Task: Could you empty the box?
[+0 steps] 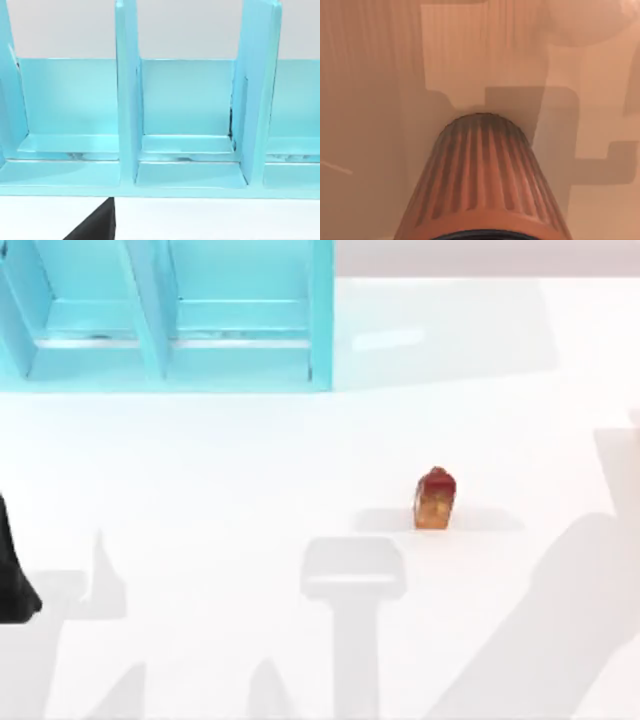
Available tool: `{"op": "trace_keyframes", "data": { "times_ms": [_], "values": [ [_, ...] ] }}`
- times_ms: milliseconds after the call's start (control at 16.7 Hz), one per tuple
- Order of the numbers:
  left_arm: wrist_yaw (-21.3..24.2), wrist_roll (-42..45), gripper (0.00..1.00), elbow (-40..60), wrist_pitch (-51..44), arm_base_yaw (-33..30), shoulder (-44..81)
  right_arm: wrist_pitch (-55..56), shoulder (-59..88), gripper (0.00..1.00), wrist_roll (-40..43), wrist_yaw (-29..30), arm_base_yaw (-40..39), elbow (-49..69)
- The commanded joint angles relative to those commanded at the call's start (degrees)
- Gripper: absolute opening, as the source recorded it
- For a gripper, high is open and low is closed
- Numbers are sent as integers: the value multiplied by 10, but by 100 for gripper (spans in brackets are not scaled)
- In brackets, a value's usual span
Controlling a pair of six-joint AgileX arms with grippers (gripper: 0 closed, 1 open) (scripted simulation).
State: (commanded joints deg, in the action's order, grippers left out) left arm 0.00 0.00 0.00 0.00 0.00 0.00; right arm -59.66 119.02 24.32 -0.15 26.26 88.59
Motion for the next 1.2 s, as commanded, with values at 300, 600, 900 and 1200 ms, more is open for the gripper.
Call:
{"op": "trace_keyframes", "data": {
  "times_ms": [300,600,900,1200],
  "values": [
    [0,0,100,0,0,0,0,0,0,0,0,0,0,0],
    [0,0,100,0,0,0,0,0,0,0,0,0,0,0],
    [0,0,100,0,0,0,0,-9,-1,0,0,0,0,9],
    [0,0,100,0,0,0,0,-124,1,0,4,1,1,123]
  ]
}}
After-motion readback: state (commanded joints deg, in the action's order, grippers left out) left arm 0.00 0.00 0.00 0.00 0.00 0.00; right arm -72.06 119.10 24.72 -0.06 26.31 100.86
